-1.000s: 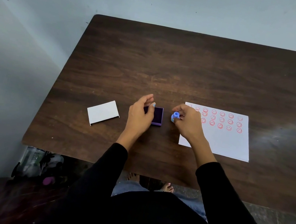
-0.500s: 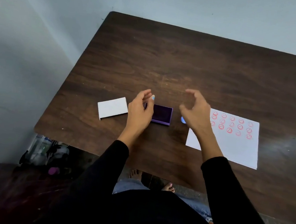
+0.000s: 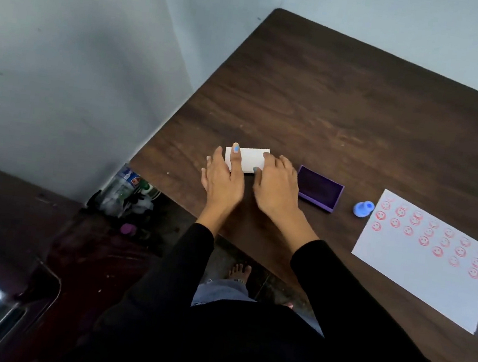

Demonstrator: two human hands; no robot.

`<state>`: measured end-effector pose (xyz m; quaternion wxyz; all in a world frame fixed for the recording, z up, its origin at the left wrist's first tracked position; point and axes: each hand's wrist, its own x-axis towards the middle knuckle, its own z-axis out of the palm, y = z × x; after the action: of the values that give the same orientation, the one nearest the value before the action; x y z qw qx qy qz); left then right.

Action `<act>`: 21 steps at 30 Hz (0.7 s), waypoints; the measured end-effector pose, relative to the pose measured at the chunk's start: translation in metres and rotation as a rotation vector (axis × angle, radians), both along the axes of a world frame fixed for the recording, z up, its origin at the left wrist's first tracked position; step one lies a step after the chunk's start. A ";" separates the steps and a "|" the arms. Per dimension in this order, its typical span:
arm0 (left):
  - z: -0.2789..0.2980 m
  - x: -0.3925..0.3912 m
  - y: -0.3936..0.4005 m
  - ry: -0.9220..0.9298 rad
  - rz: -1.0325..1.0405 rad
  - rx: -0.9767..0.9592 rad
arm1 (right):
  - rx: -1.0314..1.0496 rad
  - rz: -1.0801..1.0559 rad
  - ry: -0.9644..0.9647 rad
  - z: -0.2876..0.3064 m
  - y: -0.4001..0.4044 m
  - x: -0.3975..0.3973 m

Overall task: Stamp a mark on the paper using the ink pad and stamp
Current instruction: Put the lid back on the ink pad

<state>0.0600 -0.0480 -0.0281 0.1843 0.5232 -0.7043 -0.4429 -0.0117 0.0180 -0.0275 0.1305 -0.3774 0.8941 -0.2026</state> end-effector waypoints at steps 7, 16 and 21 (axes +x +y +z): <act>0.001 0.003 0.006 0.048 -0.012 0.057 | -0.040 -0.044 -0.079 0.003 -0.003 0.005; 0.014 -0.028 0.032 0.237 -0.167 0.033 | -0.388 -0.422 -0.100 0.016 0.031 -0.014; 0.010 -0.046 0.054 0.242 -0.313 0.079 | -0.452 -0.625 -0.132 0.012 0.064 -0.022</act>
<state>0.0140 0.0060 -0.0176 0.1756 0.3573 -0.7319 -0.5531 -0.0341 0.0821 -0.0153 0.0332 -0.0923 0.8885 -0.4483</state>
